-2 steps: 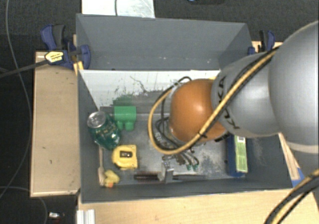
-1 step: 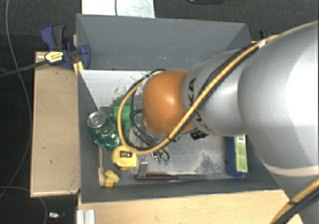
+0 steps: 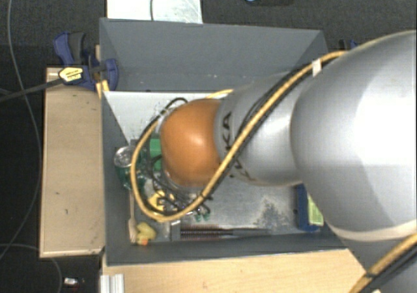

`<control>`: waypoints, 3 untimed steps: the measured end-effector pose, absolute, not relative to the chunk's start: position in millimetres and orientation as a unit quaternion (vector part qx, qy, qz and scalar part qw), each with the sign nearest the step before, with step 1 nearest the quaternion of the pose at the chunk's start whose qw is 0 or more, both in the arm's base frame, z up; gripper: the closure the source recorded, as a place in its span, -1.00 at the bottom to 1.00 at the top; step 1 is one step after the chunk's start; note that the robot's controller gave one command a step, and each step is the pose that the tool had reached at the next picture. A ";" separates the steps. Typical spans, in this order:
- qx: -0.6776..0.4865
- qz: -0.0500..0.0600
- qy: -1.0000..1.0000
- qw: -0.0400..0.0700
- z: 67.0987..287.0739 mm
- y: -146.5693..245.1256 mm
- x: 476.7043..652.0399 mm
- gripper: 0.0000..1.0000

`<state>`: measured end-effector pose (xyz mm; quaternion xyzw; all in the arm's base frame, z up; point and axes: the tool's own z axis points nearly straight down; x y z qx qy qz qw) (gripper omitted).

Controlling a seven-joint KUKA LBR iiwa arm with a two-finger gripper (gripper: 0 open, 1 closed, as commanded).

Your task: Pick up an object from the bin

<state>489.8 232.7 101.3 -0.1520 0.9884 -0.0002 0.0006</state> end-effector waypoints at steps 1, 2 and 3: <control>0.038 0.003 0.999 0.006 74.4 214.4 507.1 -1.00; 0.218 0.003 0.976 0.002 71.2 209.9 507.6 1.00; 0.218 0.003 0.976 0.002 71.2 209.9 507.6 1.00</control>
Offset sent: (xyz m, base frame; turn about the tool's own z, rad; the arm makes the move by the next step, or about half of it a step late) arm 0.0168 -0.0230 -0.0313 0.7458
